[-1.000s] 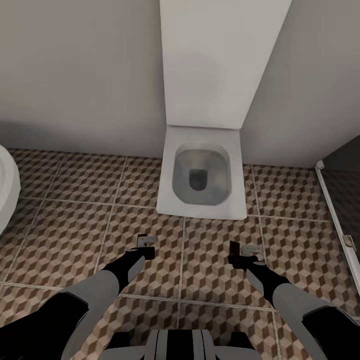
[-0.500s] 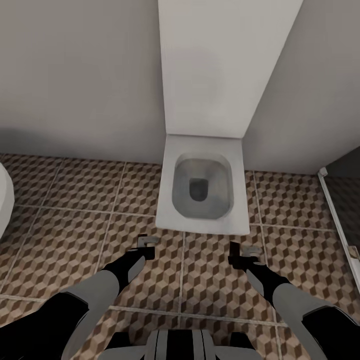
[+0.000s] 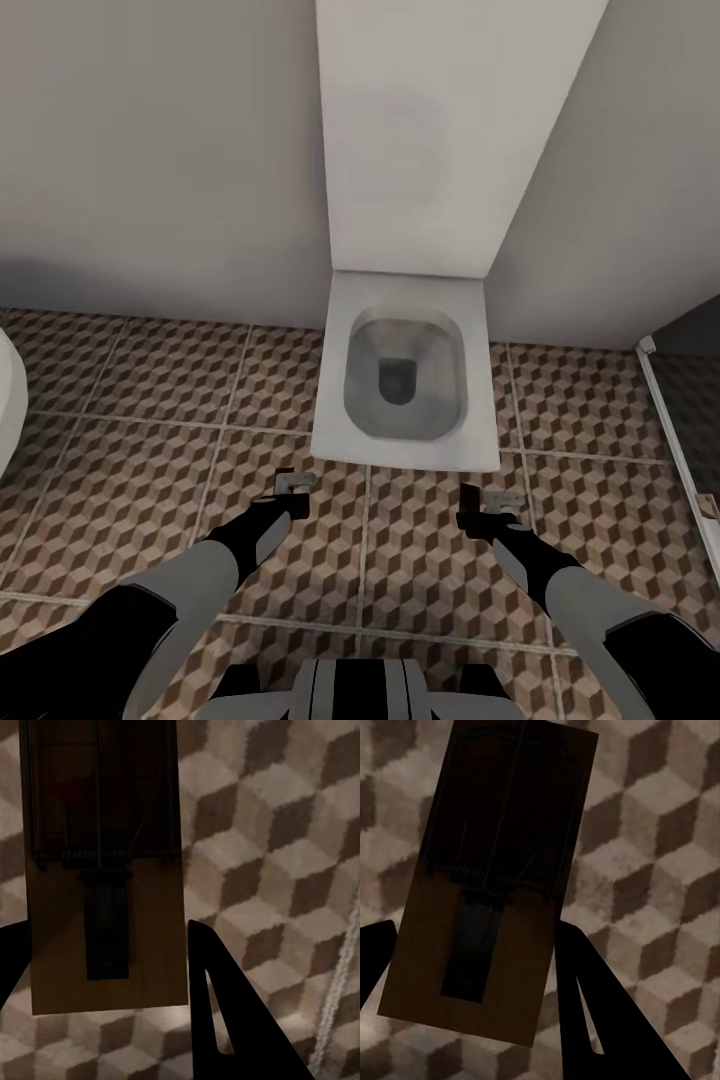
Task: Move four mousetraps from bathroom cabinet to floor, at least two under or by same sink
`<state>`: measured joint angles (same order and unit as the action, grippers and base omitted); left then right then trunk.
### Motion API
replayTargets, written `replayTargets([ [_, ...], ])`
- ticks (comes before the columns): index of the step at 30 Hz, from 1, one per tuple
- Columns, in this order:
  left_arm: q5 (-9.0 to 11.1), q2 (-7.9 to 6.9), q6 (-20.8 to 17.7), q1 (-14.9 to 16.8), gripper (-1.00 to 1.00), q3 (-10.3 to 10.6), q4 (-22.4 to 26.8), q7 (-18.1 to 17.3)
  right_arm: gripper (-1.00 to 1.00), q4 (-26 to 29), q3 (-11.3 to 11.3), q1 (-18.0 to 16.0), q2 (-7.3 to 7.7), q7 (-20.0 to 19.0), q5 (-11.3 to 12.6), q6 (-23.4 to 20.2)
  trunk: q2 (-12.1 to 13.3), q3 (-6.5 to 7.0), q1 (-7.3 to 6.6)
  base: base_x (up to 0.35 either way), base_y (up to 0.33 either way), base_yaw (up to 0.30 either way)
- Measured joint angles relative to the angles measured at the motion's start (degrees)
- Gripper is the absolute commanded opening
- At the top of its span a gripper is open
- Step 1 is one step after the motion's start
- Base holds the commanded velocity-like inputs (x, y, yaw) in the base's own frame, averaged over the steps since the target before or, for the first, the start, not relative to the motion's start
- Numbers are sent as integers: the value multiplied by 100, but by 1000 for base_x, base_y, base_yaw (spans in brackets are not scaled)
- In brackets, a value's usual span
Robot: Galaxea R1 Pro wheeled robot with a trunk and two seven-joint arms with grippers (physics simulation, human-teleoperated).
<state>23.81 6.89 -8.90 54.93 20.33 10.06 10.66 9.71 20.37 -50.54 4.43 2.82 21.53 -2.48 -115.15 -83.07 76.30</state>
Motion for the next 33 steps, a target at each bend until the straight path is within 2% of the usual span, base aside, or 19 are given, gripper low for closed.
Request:
replayTargets([
  [15,0,-1,1,0,-100,-9,-1,16,-100,1,-1,2,0,0,0,35,0,0,0,0,0,-3],
  [24,0,0,1,1,-100,-10,-5,19,-100,2,-8,1,2,20,5,39,0,19,0,0,0,-146],
  [33,0,-1,1,0,-100,-9,10,19,-100,2,-5,2,2,43,4,43,0,24,0,0,0,-26],
])
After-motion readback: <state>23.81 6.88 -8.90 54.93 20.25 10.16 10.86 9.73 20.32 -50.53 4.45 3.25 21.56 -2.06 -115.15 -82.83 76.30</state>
